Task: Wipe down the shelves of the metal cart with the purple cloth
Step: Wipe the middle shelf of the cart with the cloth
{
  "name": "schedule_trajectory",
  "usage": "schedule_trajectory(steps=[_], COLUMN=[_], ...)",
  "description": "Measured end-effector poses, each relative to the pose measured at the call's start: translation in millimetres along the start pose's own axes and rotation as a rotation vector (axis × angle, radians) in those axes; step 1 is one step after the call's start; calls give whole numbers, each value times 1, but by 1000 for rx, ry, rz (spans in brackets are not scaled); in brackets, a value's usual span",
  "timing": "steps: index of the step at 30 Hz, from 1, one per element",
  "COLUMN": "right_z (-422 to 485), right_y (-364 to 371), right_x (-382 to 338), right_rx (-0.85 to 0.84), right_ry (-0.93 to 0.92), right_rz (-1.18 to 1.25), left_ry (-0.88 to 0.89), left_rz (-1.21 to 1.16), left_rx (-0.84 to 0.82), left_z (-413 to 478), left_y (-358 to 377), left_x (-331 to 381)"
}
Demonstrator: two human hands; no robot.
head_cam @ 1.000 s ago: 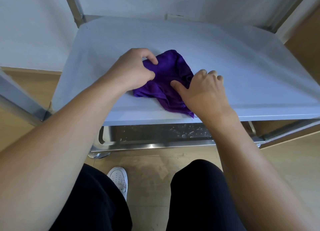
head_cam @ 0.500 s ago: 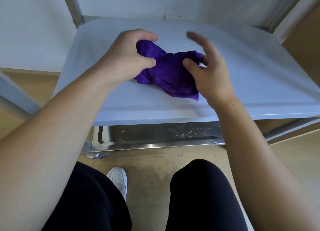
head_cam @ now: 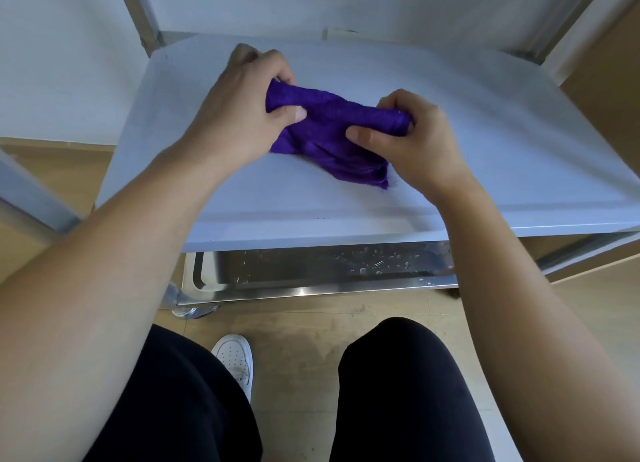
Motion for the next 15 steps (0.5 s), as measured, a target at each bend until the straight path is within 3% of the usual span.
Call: schedule_trajectory(steps=[3,9,15], right_z=[-2,-3,-9], right_y=[3,4,16], right_x=[2,4,-3], right_rx=[23,140,68], right_ry=[1,-5,54], right_rz=[135,160,351], left_ry=[1,-44,-128], left_rz=[-66,-146,-247], left_rx=[-28,30,68], left_z=[-2,-3,-5], left_y=[3,-2,-8], left_x=[3,4,1])
Point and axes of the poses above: each hand's wrist, its own z-axis towards the middle knuckle, its own y-axis out of the palm, x = y × z, the point moved 7 cm from there along z, towards the middle knuckle, and after that the axes turned 9 degrees about z, right-handed, at the moved point
